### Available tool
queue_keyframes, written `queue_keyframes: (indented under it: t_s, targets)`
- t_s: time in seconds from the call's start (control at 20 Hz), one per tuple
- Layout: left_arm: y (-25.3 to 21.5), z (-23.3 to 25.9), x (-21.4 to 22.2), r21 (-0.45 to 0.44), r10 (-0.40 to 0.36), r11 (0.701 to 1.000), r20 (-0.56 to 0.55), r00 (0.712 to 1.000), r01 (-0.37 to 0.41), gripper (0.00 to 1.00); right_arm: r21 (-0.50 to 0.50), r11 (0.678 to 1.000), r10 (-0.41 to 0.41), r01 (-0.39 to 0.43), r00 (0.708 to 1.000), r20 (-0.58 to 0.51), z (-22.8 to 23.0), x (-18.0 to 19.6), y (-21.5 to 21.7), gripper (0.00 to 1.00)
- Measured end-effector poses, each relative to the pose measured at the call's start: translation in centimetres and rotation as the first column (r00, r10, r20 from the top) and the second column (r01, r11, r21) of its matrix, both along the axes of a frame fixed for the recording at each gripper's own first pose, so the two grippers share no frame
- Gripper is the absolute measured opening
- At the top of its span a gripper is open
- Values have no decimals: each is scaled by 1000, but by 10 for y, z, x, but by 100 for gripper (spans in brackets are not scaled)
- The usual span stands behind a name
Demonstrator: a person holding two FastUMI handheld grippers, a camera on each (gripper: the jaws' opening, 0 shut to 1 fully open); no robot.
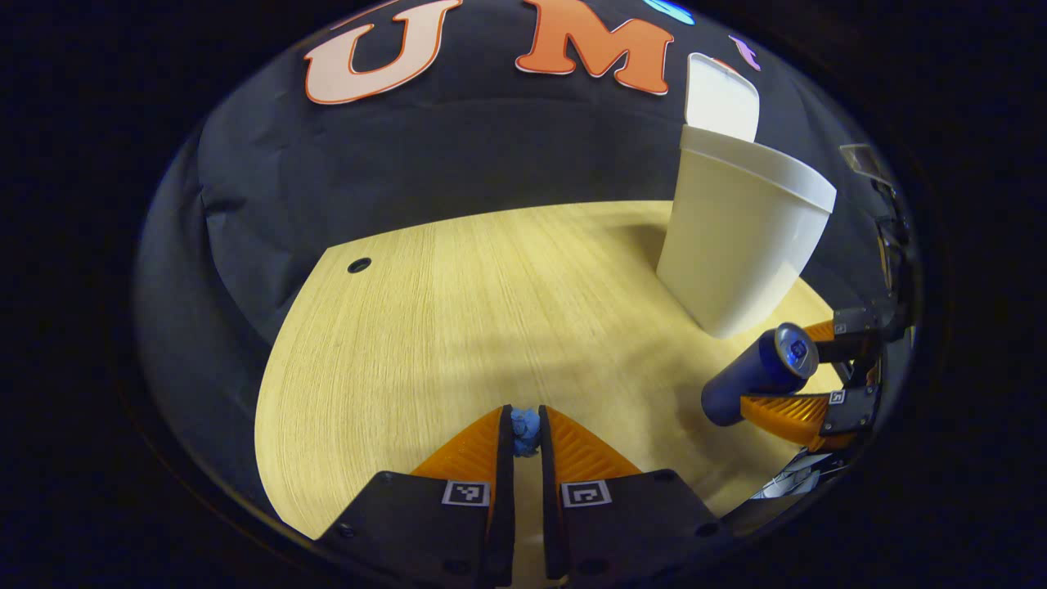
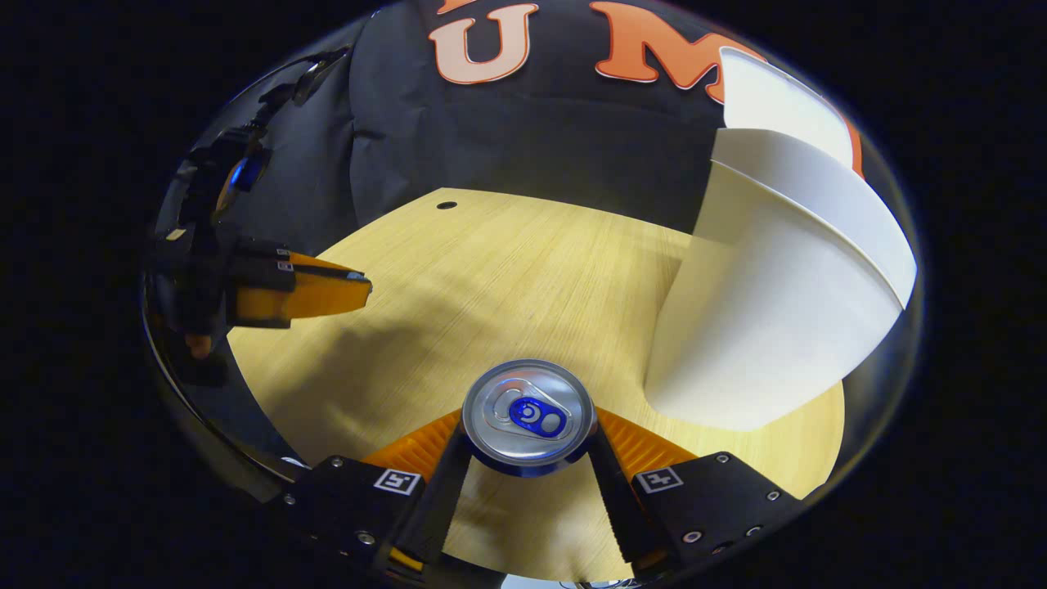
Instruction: Press the lid of the desktop garbage bin to open it, pick up the crumpled paper on the desktop and throw it into the bin, then pick up the pop can on the desktop and drop it into the bin, and finally close the garbage bin lid.
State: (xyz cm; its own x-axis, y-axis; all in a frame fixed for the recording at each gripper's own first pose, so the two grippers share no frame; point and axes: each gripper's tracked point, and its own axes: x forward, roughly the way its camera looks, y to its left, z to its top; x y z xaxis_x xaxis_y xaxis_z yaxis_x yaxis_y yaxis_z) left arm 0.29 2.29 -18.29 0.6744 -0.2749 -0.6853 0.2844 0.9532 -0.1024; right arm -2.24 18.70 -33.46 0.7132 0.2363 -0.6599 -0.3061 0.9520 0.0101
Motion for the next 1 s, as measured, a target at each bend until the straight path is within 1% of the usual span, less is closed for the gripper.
queue_keyframes:
  t_s: [0.05,0.1,0.15,0.35,0.4,0.45,0.5,0.7,0.75,0.9,1.0]
  targets:
    - [-13,13,-2,-28,5,1000,0,1000,-5,18,-2,1000,-6,6,1000,-1,0,0,0,81]
    - [-23,29,3,-46,8,999,7,1000,-7,18,-2,1000,-12,12,1000,-2,-2,-1,0,77]
    - [-33,45,9,-61,6,998,19,1000,-5,18,-5,1000,-18,18,1000,-3,-1,-1,-1,80]
    - [-79,116,34,-95,-24,995,78,997,31,18,-11,999,-40,40,999,-3,-1,0,-2,80]
    - [-83,114,36,-100,-34,994,91,995,43,18,-14,999,-46,46,999,-5,-2,0,-3,80]
    - [-89,97,41,-119,-50,991,87,995,60,20,-19,999,-51,51,999,1,-1,1,-3,80]
    - [-107,129,42,-138,-59,988,93,994,72,18,-24,998,-55,56,998,7,0,1,-4,80]
    - [-142,156,54,-151,-109,980,153,982,133,18,-28,996,-83,84,996,19,0,0,-5,81]
    - [-150,163,57,-153,-122,977,170,978,149,19,-27,995,-92,92,996,22,0,-1,-4,80]
    - [-175,181,66,-142,-154,972,222,963,188,17,-27,992,-125,126,992,27,0,-1,-5,80]
    - [-191,195,71,-162,-162,965,253,954,206,18,-24,989,-144,145,989,25,-2,0,-5,80]
